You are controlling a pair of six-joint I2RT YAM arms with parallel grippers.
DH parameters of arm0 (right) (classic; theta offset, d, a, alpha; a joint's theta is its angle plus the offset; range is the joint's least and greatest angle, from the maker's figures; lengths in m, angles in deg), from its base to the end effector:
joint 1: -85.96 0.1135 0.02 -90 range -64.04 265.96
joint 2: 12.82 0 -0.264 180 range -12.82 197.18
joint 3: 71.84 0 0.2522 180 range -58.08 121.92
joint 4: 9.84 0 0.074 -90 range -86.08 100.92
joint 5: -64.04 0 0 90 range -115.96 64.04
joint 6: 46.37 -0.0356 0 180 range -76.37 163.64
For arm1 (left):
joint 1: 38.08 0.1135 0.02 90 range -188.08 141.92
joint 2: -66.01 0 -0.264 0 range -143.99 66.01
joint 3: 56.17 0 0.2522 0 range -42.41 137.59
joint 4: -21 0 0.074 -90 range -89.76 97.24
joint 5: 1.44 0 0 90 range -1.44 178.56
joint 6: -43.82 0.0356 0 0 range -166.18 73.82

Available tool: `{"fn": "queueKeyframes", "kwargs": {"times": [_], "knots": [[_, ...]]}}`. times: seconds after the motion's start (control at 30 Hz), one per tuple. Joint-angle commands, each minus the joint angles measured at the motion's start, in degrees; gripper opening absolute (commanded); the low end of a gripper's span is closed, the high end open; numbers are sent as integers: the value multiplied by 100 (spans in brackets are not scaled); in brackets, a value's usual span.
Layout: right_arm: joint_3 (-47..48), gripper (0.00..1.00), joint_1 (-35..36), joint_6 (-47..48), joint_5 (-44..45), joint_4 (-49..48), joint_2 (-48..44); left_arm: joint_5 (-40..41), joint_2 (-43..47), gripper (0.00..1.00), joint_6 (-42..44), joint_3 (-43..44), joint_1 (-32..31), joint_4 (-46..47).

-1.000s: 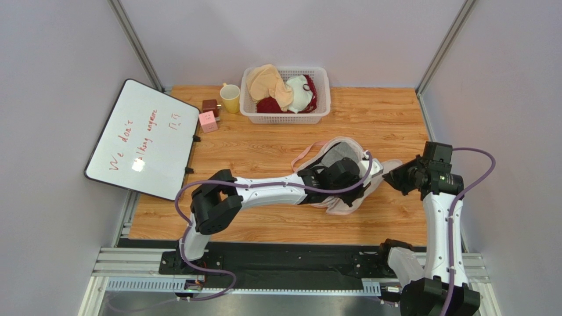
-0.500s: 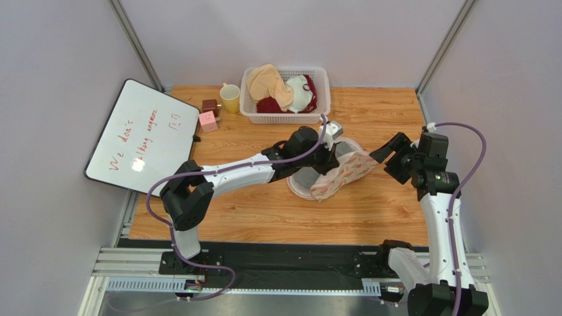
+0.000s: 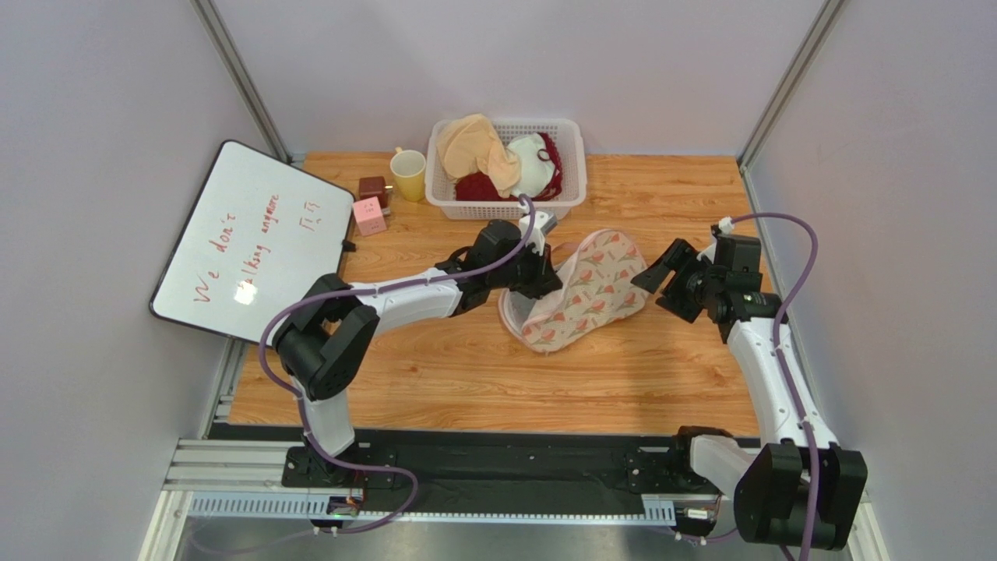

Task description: Place the bra in the laundry bag and zip it closed

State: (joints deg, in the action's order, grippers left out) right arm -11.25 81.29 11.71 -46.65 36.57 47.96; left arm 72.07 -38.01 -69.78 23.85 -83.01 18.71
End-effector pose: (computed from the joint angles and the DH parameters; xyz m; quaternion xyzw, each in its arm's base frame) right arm 0.2174 -0.0051 0.2651 0.2239 0.8887 0.2478 0.3142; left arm 0.2841 -0.2976 0.2192 0.2299 0.8121 -0.3947 0.3631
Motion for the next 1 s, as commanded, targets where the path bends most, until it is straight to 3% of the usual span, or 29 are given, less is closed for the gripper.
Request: {"fn": "queueKeyframes", "kwargs": {"times": [0.0,0.13,0.2,0.3,0.37,0.4,0.47,0.63,0.77,0.9,0.97], "knots": [[-33,71,150,81,-137,-627,250,-240,24,0,-154,18,291,445],[-77,71,273,72,-155,-768,496,-486,-188,0,-330,10,634,514],[-130,71,378,72,-120,-847,619,-557,-310,5,-330,80,818,454],[-244,71,703,2,-85,-987,777,-531,-390,30,-128,422,1038,-176],[-314,71,1063,-42,-93,-1207,848,-443,-399,35,74,730,1152,-477],[-376,71,1212,-60,-41,-1277,918,-347,-364,53,135,774,1240,-696],[-429,72,1643,-130,56,-1506,980,-48,-154,65,363,713,1346,-777],[-718,72,2241,-428,30,-2619,1392,235,260,67,724,266,1758,-892],[-447,67,2505,-499,-181,-2930,1876,-170,523,66,593,-367,2084,-60],[-69,62,2874,-394,-128,-3044,2236,-1301,419,71,-64,-921,2427,1303],[97,58,2963,-438,-146,-3123,2473,-1961,200,80,-93,-870,2427,1621]]}}
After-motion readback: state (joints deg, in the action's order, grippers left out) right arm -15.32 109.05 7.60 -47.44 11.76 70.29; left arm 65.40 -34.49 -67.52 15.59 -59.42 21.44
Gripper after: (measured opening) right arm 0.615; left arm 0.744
